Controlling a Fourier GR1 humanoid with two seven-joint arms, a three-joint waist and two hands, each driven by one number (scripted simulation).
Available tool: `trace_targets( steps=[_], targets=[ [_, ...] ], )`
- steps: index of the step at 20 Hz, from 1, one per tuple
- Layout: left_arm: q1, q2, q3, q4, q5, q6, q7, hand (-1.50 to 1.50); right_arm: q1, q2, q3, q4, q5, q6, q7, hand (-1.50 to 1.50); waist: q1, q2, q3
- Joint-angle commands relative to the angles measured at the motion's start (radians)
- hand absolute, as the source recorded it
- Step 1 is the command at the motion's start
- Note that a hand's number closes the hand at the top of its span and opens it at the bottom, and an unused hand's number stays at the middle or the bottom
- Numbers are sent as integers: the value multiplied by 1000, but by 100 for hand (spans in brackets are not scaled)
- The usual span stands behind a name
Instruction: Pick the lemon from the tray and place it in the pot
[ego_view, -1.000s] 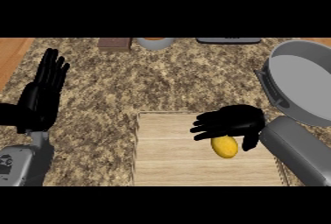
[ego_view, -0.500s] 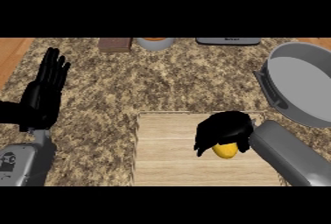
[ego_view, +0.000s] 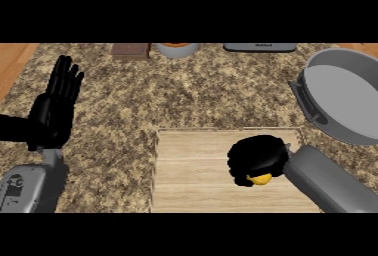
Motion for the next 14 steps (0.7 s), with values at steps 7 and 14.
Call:
trace_targets(
  steps=[7, 14],
  targets=[
    [2, 13, 29, 10, 11, -18, 11, 0, 118, -42, -171, -153, -153, -16, -45, 150, -15, 8, 14],
    [-12, 15, 37, 19, 11, -18, -17, 0, 3, 0, -514, 174, -207, -116, 599, 150, -33, 38, 8]
  ],
)
